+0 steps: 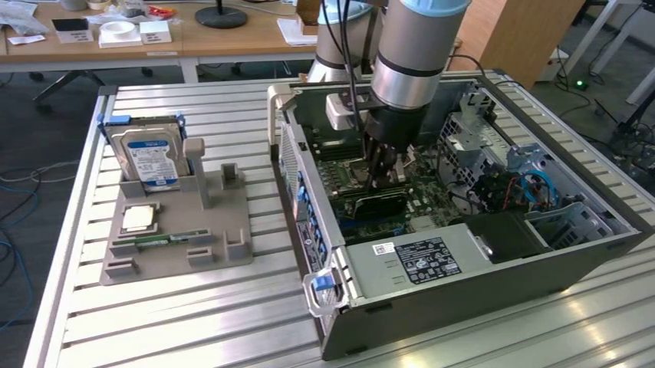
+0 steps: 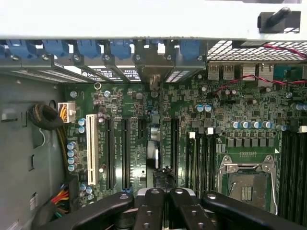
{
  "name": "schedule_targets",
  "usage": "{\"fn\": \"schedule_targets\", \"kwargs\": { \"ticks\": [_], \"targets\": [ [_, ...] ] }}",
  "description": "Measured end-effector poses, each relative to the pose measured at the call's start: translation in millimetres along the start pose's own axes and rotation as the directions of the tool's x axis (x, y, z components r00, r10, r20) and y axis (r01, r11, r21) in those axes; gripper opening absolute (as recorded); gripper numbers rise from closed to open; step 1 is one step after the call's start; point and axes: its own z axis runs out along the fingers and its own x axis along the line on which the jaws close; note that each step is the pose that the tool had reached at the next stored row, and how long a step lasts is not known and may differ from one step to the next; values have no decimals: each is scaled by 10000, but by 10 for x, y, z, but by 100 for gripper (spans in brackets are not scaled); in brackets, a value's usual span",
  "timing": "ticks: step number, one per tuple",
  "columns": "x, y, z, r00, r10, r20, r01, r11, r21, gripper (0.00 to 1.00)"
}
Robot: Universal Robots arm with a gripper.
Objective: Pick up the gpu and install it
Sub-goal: 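Press down on the gpu until it lock into place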
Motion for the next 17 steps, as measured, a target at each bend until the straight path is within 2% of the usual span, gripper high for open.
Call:
{"fn": "schedule_targets", "kwargs": {
  "ticks": [17],
  "targets": [
    [-6, -2, 52, 10000, 1, 1, -1, 10000, 0, 11]
  ]
}}
